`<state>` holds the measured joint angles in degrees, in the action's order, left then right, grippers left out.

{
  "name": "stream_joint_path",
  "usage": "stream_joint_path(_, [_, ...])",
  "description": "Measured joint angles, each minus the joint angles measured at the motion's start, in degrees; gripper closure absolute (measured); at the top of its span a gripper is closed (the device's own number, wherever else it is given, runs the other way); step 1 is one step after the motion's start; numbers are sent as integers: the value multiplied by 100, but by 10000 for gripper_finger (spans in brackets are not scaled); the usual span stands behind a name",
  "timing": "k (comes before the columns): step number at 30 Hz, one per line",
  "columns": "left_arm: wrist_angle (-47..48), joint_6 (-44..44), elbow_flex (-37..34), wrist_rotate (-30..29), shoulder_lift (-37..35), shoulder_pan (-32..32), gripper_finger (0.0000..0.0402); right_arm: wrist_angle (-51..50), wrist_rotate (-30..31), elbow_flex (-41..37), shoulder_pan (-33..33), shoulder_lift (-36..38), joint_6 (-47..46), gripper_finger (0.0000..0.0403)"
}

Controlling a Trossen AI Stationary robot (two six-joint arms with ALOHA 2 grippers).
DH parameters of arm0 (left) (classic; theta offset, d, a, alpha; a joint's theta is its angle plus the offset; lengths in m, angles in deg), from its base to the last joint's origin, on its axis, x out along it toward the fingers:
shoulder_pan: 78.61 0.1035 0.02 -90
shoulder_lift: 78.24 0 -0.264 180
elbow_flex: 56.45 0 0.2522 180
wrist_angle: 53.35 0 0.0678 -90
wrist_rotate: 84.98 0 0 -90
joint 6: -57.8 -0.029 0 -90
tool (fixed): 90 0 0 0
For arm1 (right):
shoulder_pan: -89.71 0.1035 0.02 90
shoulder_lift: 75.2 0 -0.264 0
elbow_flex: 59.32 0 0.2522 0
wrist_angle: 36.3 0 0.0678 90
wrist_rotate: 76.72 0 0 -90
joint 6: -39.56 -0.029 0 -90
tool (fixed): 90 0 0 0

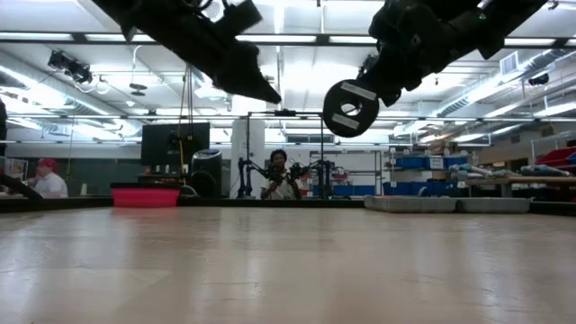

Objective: Coil cords
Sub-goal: Coil the red wire onto the black spool

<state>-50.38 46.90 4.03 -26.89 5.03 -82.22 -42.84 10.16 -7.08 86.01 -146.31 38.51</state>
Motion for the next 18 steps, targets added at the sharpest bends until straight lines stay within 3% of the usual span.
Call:
stream_joint_path(7, [836, 290, -2, 199, -739, 178, 321, 97, 235, -193, -21, -2, 221, 401])
stream_joint_path(14, [1508, 541, -2, 1143, -1268, 446, 321, 1387, 270, -1127, -207, -13, -20, 401])
stream_joint_path(18, [1639, 542, -48, 1774, -1528, 632, 321, 1598, 267, -1378, -269, -13, -201, 401])
